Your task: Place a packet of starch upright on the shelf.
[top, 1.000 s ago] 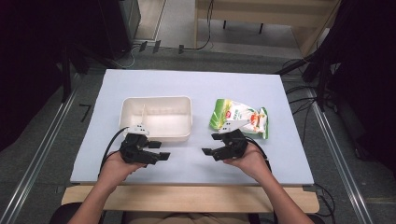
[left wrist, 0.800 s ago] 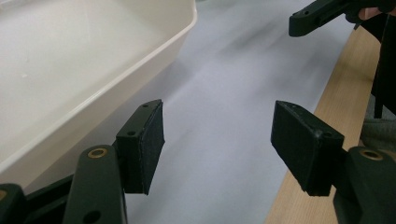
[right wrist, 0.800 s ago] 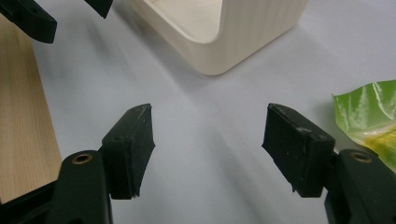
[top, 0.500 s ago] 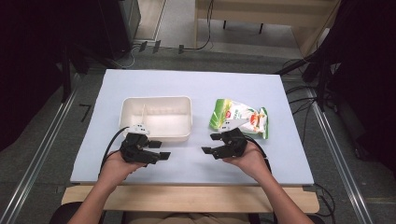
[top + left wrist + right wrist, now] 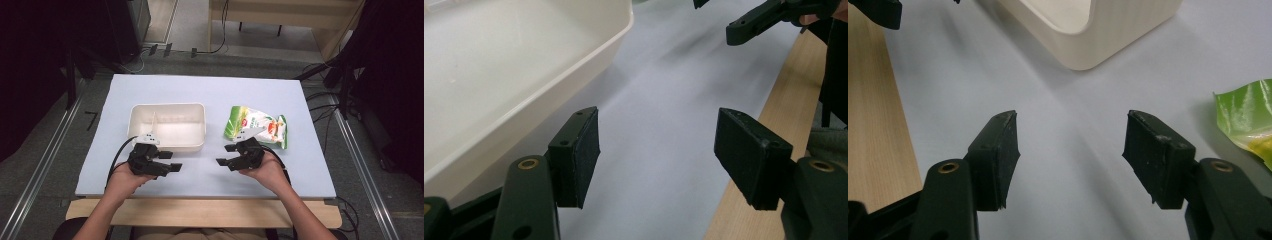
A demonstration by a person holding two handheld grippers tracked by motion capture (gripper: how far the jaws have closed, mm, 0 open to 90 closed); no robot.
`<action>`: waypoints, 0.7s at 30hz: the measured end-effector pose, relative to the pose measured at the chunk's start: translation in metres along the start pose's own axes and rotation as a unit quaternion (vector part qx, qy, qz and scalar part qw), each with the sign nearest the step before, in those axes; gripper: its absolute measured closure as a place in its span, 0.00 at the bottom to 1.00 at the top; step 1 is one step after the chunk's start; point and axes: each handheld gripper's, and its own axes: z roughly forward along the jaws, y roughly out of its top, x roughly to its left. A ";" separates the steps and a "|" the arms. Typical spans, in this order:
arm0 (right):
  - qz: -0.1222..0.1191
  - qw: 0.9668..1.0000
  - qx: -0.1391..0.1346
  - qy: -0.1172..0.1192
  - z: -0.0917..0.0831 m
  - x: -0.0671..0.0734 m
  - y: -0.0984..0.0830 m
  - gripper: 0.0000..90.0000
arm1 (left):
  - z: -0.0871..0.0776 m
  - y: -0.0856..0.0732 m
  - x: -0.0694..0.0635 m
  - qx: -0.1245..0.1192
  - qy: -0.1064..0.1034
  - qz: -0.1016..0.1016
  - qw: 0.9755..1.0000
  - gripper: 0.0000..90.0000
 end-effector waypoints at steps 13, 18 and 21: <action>0.010 1.000 -0.001 -0.007 -0.005 -0.003 0.000 0.46 | 0.000 0.000 -0.001 -0.001 -0.001 0.000 1.000 0.39; 0.009 1.000 0.000 -0.005 -0.007 -0.006 -0.001 0.47 | 0.000 0.000 -0.001 -0.001 0.000 -0.001 1.000 0.39; 0.008 1.000 -0.002 -0.003 -0.013 -0.008 0.001 0.49 | -0.001 0.000 0.000 -0.004 0.000 -0.002 1.000 0.39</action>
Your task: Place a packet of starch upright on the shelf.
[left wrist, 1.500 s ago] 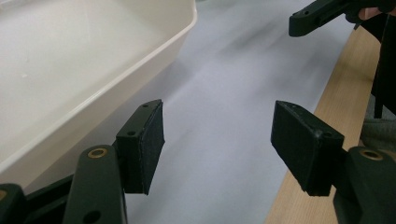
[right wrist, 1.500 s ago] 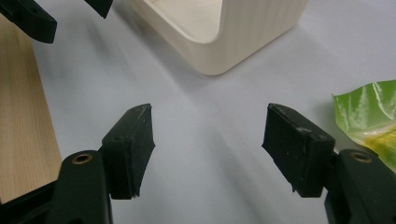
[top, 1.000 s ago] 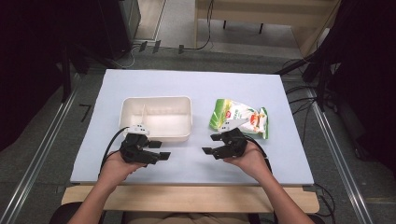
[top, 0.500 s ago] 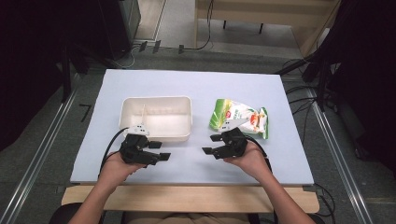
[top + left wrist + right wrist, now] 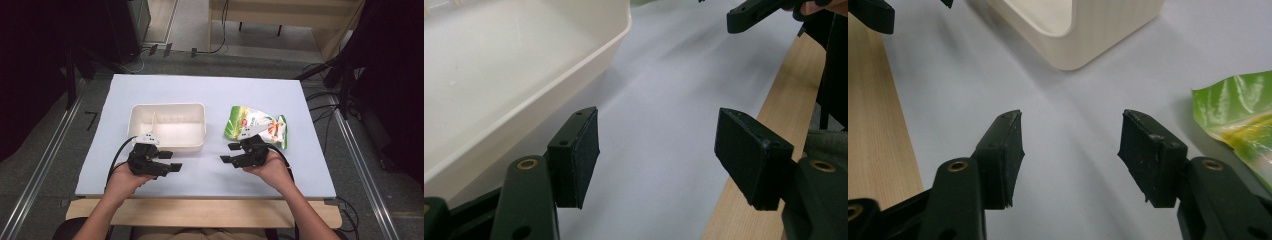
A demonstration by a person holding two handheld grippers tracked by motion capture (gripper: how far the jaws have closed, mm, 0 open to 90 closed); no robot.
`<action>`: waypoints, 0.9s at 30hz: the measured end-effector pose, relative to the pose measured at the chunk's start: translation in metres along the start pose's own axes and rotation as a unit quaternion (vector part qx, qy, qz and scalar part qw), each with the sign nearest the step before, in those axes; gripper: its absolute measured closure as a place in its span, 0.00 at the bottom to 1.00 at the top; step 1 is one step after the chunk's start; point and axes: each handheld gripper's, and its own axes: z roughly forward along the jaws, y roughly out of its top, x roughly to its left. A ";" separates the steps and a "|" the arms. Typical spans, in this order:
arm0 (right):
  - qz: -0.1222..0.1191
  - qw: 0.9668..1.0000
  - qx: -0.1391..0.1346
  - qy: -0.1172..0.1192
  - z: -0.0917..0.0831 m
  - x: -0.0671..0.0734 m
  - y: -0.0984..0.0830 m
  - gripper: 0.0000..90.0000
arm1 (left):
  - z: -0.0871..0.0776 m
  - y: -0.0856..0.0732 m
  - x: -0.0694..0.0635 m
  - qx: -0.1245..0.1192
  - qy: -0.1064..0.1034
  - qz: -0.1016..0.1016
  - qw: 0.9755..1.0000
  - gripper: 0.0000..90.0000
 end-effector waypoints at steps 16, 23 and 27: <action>0.050 0.997 -0.010 -0.060 -0.053 -0.048 -0.004 0.71 | -0.005 -0.005 -0.001 -0.004 0.006 -0.008 1.000 0.39; 0.085 0.992 -0.016 -0.087 -0.062 -0.075 -0.018 0.85 | -0.009 -0.008 0.000 -0.008 0.009 -0.012 1.000 0.39; 0.094 0.991 -0.013 -0.092 -0.064 -0.083 -0.022 0.93 | -0.010 -0.009 0.000 -0.008 0.008 -0.013 1.000 0.39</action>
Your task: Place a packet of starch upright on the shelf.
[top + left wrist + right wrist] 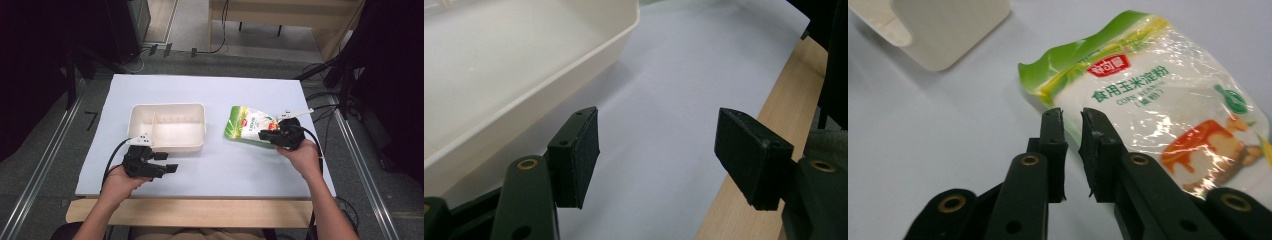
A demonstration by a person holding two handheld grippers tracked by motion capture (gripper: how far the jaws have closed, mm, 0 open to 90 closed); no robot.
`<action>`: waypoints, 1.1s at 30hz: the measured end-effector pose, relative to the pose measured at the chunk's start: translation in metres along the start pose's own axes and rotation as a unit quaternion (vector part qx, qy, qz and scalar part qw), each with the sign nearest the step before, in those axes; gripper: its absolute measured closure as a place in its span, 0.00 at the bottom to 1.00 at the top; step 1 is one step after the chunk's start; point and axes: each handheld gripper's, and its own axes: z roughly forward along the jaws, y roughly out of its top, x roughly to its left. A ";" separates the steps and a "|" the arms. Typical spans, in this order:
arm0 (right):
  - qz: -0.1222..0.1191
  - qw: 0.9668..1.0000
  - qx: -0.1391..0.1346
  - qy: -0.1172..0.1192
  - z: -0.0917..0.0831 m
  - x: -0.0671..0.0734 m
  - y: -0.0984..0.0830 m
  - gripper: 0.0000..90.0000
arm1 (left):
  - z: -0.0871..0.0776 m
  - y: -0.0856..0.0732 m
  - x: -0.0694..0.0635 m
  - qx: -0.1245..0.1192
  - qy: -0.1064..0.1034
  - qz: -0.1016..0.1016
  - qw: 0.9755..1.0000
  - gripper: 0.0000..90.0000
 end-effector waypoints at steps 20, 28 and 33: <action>0.055 0.996 -0.001 -0.069 -0.025 -0.048 -0.032 1.00 | 0.001 0.001 -0.002 0.002 0.000 0.005 1.000 0.39; 0.084 0.991 0.011 -0.099 -0.027 -0.068 -0.045 1.00 | 0.004 0.003 -0.002 0.006 -0.001 0.009 1.000 0.39; 0.097 0.989 0.029 -0.104 -0.016 -0.077 -0.055 1.00 | 0.002 0.004 -0.003 -0.006 0.000 0.007 1.000 0.39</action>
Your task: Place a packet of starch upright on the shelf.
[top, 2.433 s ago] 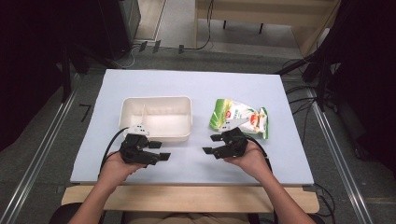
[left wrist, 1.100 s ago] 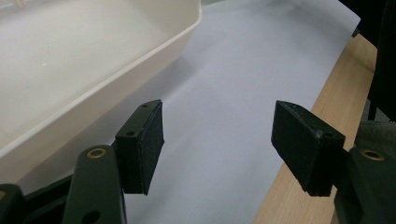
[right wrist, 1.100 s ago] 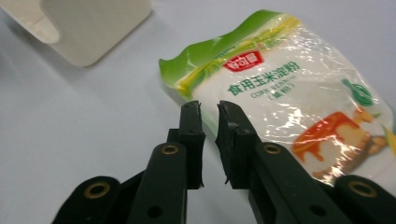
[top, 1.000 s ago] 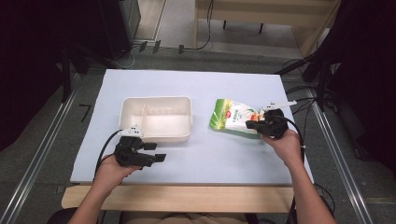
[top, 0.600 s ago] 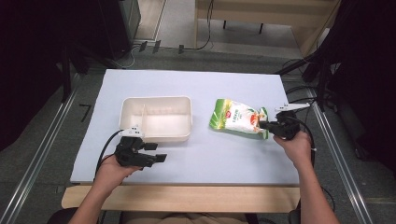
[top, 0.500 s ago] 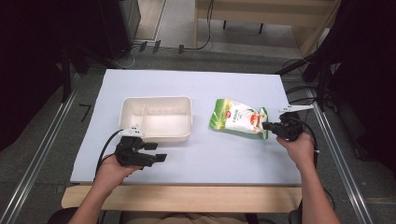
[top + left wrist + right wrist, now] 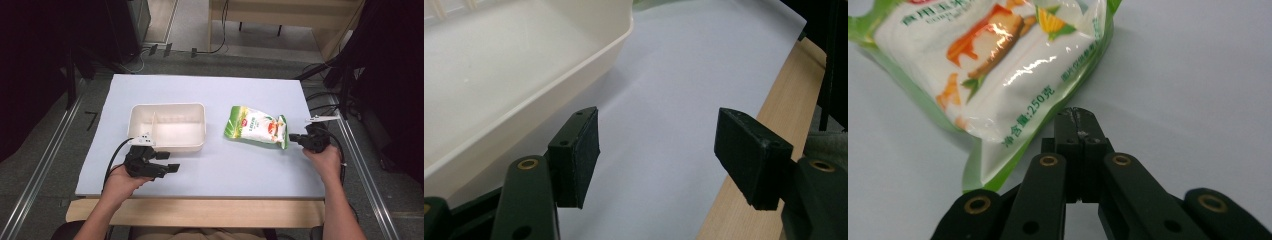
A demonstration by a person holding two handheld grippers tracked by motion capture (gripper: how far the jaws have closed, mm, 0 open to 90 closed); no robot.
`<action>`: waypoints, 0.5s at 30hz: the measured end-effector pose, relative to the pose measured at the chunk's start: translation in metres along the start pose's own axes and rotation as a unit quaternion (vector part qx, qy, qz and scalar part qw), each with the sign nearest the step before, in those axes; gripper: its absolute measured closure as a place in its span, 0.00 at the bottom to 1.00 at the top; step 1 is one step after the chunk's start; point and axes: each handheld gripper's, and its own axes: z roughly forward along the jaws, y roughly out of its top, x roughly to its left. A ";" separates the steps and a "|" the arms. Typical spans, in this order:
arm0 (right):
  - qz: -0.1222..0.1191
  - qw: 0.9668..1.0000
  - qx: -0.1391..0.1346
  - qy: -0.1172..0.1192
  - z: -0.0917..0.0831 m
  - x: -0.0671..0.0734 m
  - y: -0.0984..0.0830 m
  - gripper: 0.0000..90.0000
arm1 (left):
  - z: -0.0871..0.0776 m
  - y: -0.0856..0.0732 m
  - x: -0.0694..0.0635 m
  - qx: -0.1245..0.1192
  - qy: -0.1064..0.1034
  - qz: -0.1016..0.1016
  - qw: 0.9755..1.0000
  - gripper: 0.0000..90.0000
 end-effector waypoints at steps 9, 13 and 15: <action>-0.021 1.000 0.014 0.011 0.009 0.012 0.002 1.00 | -0.001 0.001 0.001 -0.002 0.000 0.000 1.000 0.39; -0.029 0.999 0.014 0.012 0.011 0.017 0.003 1.00 | -0.001 0.001 0.001 -0.001 0.000 0.000 1.000 0.39; -0.031 0.999 0.015 0.013 0.011 0.018 0.003 1.00 | -0.001 0.001 0.001 -0.002 -0.001 0.000 1.000 0.39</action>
